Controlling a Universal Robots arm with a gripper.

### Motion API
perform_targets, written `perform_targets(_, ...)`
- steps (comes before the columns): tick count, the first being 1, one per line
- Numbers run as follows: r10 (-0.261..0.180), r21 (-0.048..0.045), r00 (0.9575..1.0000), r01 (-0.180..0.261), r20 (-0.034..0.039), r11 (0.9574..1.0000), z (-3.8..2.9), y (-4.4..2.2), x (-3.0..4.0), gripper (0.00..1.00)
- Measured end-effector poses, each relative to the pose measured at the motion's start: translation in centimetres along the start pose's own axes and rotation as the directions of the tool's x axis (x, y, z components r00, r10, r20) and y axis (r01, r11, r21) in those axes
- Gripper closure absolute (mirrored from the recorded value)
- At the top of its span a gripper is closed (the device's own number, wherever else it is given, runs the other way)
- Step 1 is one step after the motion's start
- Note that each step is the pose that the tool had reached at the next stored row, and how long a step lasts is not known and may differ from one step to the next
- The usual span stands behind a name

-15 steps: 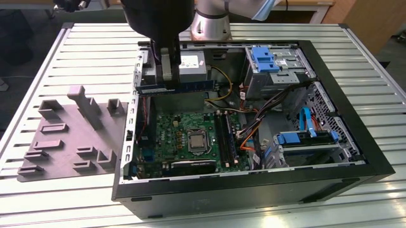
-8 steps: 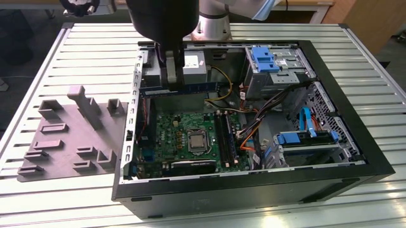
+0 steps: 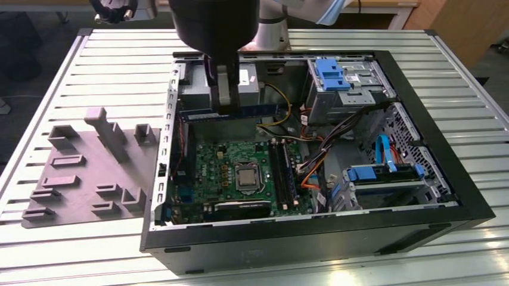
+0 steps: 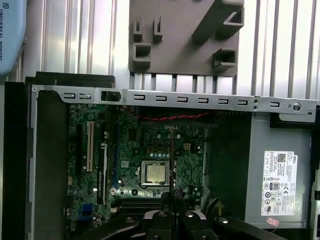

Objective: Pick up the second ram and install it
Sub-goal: 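Pick up the second ram and move it above second insertion slot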

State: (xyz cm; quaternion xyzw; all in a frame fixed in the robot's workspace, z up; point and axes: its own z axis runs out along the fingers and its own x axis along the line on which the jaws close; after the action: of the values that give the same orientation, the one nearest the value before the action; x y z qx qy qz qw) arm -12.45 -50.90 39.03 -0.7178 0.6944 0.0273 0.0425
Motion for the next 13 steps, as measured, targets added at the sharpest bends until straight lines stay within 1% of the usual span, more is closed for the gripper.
perform_targets(13, 0.0, -0.0035, 1.0, 0.0, 0.0001, 1.0, 0.34, -1.09, 0.07, 0.88)
